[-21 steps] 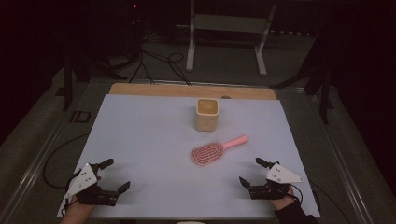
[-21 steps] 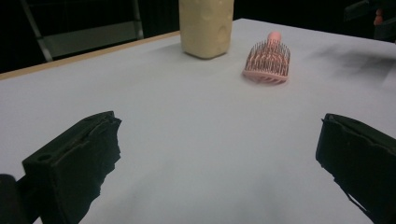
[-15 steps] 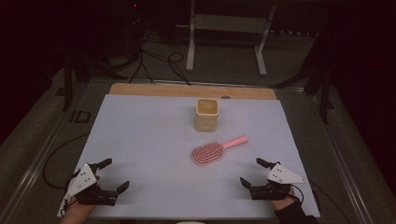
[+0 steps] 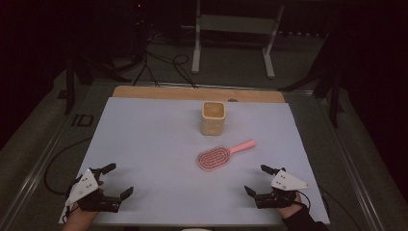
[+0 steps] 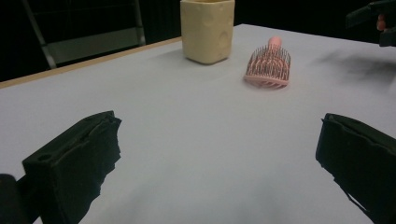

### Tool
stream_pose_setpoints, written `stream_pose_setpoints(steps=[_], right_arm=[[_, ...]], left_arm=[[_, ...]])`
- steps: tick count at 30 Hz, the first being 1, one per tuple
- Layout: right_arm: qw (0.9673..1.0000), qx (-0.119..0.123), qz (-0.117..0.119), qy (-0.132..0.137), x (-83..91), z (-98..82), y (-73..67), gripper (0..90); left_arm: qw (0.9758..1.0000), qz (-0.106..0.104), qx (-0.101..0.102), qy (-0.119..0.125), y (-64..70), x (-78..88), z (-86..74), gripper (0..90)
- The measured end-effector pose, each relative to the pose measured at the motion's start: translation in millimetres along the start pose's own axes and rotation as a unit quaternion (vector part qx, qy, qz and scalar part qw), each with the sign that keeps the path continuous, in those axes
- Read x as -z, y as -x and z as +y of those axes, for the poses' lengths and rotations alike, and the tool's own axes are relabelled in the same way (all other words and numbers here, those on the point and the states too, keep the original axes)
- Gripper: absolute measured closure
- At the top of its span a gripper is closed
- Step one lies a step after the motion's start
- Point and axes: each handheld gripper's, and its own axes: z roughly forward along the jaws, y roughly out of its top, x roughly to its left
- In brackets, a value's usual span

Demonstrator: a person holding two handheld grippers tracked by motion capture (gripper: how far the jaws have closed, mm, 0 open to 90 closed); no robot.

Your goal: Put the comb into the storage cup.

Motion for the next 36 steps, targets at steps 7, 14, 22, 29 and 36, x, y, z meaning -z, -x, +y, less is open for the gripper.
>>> stream_pose_setpoints(steps=[7, 14, 22, 29, 36], right_arm=[[0.9999, 0.004, 0.005, -0.01, -0.7, 2.8, -3.0, 7.8], [0.9998, 0.001, 0.013, -0.016, 2.8, 9.5, -4.9, 7.8], [0.9999, 0.003, 0.006, -0.012, 13.6, 25.9, -4.2, 7.8], [0.9998, 0.015, 0.006, -0.012, 20.2, 45.7, -2.8, 7.8], [0.9993, 0.037, 0.006, -0.003, 21.0, 64.8, 2.2, 7.8]], left_arm=[[1.0, -0.004, 0.004, 0.002, 0.1, -0.1, -0.3, 0.0], [1.0, -0.002, 0.003, -0.001, 0.7, -0.6, -0.3, 0.0], [1.0, -0.002, 0.002, 0.001, 1.3, -1.0, 0.5, 0.0], [1.0, -0.001, 0.001, -0.001, 2.0, -0.6, 1.0, 0.0], [1.0, -0.002, 0.0, 0.0, 2.0, -0.4, 1.5, 0.0]])
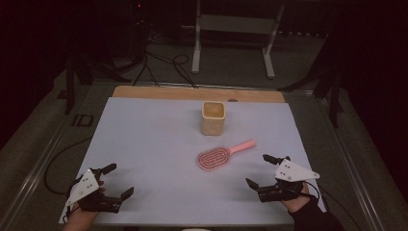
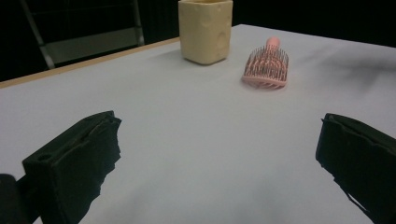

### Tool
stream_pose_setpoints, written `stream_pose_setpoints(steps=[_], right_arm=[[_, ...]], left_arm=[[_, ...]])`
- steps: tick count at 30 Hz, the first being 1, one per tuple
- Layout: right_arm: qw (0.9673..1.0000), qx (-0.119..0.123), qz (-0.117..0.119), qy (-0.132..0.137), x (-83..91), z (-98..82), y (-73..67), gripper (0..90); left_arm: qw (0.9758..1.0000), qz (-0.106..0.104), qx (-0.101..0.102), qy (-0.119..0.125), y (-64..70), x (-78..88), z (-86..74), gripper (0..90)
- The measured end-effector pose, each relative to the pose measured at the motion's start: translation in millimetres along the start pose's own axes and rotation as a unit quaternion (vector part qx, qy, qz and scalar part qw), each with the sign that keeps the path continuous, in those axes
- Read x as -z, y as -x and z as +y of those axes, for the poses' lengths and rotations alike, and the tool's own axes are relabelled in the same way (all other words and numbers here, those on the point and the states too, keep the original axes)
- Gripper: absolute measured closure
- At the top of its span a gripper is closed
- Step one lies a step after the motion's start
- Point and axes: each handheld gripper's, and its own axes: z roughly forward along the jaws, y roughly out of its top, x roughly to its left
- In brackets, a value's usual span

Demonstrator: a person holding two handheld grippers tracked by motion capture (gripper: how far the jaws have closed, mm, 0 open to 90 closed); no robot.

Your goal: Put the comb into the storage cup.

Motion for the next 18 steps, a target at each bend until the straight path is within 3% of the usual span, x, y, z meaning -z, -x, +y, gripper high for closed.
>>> stream_pose_setpoints(steps=[8, 11, 18], right_arm=[[0.9999, 0.012, -0.003, 0.012, -3.2, 19.7, 10.1, 7.8], [0.9997, 0.013, -0.009, 0.02, -7.1, 29.1, 21.4, 7.8], [0.9997, 0.01, -0.021, 0.012, -16.2, 38.2, 39.7, 7.8]], left_arm=[[1.0, -0.001, -0.001, 0.001, -0.1, 0.8, 0.4, 0.0], [1.0, -0.001, -0.001, 0.002, -0.1, 1.0, 0.5, 0.0], [1.0, -0.002, 0.0, 0.004, -0.2, 0.9, 0.3, 0.0]])
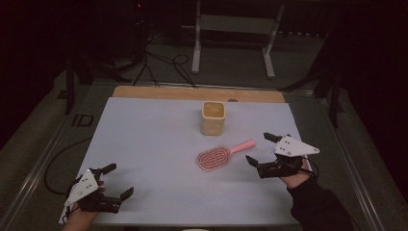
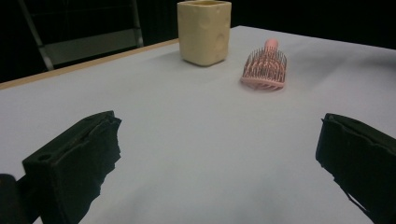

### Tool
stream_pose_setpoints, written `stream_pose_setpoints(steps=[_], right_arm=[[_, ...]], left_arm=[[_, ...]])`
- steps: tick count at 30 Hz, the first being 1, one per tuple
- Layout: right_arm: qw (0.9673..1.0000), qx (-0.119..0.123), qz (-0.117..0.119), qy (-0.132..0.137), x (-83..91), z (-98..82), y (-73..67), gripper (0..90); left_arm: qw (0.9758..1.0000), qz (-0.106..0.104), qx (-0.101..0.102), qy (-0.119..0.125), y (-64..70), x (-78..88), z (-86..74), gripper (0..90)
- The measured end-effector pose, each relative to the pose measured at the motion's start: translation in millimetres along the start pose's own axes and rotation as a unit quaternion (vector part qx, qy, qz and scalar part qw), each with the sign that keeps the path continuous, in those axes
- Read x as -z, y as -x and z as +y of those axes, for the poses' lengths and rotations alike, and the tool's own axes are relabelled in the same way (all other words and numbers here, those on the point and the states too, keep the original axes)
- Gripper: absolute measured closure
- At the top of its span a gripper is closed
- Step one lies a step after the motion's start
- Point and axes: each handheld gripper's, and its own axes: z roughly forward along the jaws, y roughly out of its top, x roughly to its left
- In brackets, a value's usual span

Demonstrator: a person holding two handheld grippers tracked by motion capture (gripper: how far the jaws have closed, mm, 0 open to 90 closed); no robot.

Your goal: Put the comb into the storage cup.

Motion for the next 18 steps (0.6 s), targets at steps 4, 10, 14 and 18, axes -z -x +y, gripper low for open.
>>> stream_pose_setpoints(steps=[4, 10, 14, 18], right_arm=[[0.9999, -0.009, 0.003, -0.003, -7.0, 4.5, 11.8, 7.8], [0.9999, -0.012, 0.007, -0.01, -22.9, 6.5, 23.4, 7.8], [0.9996, -0.018, 0.013, -0.017, -35.6, 4.5, 29.6, 7.9], [0.9992, -0.022, 0.019, -0.026, -49.2, -0.3, 36.5, 8.2]], left_arm=[[1.0, 0.001, 0.002, 0.001, -0.4, 0.1, -0.1, 0.0], [1.0, 0.001, 0.0, 0.001, -0.2, 0.2, -0.1, 0.0], [1.0, 0.0, 0.001, 0.003, -0.8, 0.2, -0.2, 0.0], [1.0, 0.0, 0.0, 0.002, -0.8, 0.4, -0.2, 0.0]])
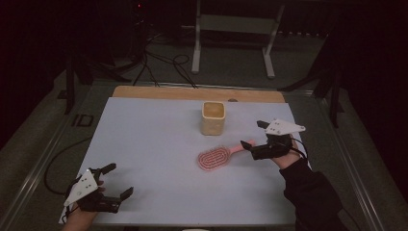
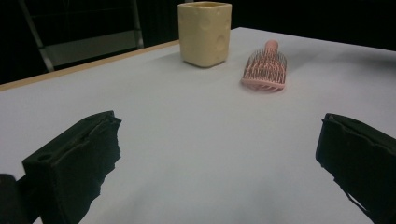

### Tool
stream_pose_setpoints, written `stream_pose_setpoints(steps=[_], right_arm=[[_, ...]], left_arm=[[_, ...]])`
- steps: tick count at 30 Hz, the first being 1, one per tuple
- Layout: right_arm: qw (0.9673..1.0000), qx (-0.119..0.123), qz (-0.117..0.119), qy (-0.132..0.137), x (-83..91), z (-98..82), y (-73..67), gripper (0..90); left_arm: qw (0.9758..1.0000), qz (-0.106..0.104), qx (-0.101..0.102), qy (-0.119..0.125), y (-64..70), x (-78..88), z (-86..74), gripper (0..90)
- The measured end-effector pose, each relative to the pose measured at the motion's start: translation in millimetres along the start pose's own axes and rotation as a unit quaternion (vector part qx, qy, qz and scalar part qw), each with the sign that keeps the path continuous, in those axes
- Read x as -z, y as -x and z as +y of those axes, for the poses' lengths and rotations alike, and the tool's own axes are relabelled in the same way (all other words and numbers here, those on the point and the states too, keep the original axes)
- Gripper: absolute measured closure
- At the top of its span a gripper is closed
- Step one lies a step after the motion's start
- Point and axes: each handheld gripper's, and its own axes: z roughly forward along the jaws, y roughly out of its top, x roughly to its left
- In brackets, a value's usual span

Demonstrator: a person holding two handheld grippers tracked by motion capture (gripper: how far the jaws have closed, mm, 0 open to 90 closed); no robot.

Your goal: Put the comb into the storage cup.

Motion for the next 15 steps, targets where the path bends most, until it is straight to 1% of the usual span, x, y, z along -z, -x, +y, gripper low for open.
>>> stream_pose_setpoints(steps=[5, 6, 9, 11, 13, 15], right_arm=[[0.9999, -0.014, 0.0, -0.007, -13.4, -5.8, 10.1, 8.2], [0.9999, -0.013, -0.002, -0.009, -15.8, -7.2, 12.5, 8.2], [0.9997, -0.018, -0.003, -0.018, -21.7, -10.8, 18.6, 8.1], [0.9994, -0.026, 0.0, -0.021, -25.4, -13.1, 22.8, 8.1], [0.9994, -0.026, -0.001, -0.024, -27.1, -14.5, 25.1, 8.1], [0.9991, -0.03, -0.002, -0.03, -31.6, -17.7, 30.3, 8.1]], left_arm=[[1.0, -0.001, 0.0, -0.002, -0.1, -0.5, -0.4, 0.0], [1.0, -0.002, 0.0, -0.002, -0.2, -0.4, -0.4, 0.0], [1.0, -0.002, 0.0, -0.002, -0.2, -0.4, -0.4, 0.0], [1.0, -0.002, 0.0, -0.003, -0.1, -0.5, -0.4, 0.0], [1.0, -0.002, 0.0, -0.003, -0.1, -0.5, -0.4, 0.0], [1.0, -0.002, 0.0, -0.003, -0.2, -0.4, -0.5, 0.0]])
